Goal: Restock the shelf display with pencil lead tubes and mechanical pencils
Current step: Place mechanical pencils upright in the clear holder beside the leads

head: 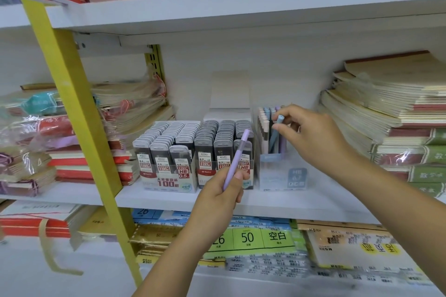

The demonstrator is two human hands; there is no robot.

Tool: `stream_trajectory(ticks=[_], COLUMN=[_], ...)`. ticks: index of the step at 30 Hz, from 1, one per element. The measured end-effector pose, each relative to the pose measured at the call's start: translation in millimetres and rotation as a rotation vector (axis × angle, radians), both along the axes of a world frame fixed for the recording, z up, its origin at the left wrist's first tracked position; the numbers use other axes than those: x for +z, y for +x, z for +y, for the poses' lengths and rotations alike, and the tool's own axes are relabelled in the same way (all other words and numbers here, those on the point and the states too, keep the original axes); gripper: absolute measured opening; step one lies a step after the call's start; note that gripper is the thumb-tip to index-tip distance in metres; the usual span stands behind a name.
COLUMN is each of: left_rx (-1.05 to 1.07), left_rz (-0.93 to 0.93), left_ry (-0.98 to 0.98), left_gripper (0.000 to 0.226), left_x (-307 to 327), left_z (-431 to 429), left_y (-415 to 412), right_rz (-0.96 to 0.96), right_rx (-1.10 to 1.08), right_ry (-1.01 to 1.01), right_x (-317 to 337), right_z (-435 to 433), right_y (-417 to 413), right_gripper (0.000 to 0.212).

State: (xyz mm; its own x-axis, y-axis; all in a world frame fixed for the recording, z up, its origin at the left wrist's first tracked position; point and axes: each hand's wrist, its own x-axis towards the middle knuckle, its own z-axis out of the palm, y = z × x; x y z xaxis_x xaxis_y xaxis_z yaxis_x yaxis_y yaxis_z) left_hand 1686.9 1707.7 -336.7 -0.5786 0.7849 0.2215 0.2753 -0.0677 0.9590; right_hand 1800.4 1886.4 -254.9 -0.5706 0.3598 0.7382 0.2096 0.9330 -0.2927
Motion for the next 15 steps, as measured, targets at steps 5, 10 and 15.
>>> stream_trajectory(ticks=[5, 10, 15], left_rx=[0.005, 0.002, 0.01], left_rz=[-0.008, -0.006, 0.006], left_ry=[0.01, 0.014, 0.014], left_gripper=[0.025, 0.026, 0.025], left_x=[-2, 1, 3], left_z=[-1, 0, -1], left_y=[-3, -4, -4], right_rz=[-0.022, -0.001, -0.156], right_rx=[-0.013, -0.102, -0.192], right_ry=[0.002, 0.155, 0.124], right_x=[3, 5, 5], right_z=[1, 3, 6], right_y=[-6, -16, -18], right_gripper=[0.029, 0.021, 0.02])
